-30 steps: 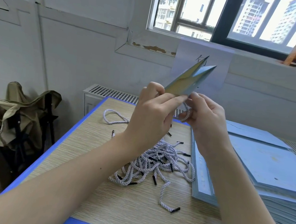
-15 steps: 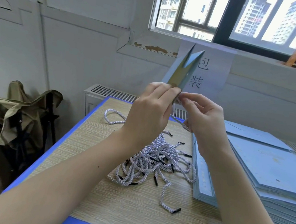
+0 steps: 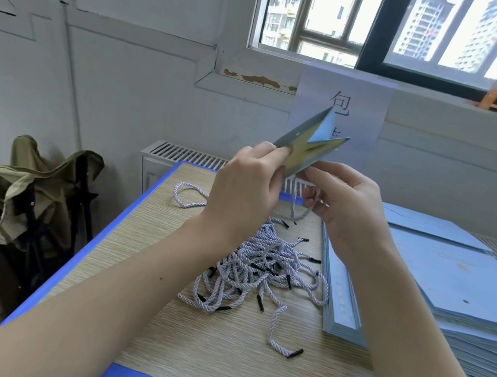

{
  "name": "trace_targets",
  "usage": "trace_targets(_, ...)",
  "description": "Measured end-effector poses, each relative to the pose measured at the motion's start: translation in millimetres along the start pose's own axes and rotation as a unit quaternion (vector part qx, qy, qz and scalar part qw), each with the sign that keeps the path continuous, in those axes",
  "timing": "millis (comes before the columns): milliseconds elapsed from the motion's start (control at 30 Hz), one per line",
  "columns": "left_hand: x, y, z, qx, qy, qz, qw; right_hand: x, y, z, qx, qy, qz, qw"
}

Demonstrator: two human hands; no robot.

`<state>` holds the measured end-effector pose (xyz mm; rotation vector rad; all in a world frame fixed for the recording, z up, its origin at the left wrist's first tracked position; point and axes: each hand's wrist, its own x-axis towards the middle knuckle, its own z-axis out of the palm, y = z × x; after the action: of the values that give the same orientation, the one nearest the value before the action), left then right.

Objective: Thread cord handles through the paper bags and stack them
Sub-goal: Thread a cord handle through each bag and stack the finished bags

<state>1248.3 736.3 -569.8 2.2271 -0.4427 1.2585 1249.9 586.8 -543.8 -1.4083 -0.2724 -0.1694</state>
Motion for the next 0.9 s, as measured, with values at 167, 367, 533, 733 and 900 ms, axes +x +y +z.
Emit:
trace_targets(167,2.0,-6.7,-0.7,-0.058,0.026,-0.091,0.994,1.4,1.5,0.4,0.005,0.008,0.042,0.999)
trace_targets(367,1.8,-1.3,-3.9,0.006,0.016,-0.115,0.993,0.1,-0.2,-0.9,0.025,-0.025,0.081,0.996)
trace_targets(533,-0.3,-3.2,-5.5,0.022,-0.025,-0.151,0.988,3.4,1.9,-3.7,-0.018,-0.033,0.093,0.995)
trace_targets(733,0.7,-1.5,-8.6,0.013,-0.013,-0.192,0.981,2.8,2.9,-4.7,-0.030,-0.014,0.081,0.996)
trace_targets(900,0.9,-2.9,-6.2,0.007,-0.012,-0.201,0.979,2.1,-1.7,-2.2,0.020,-0.011,0.067,0.997)
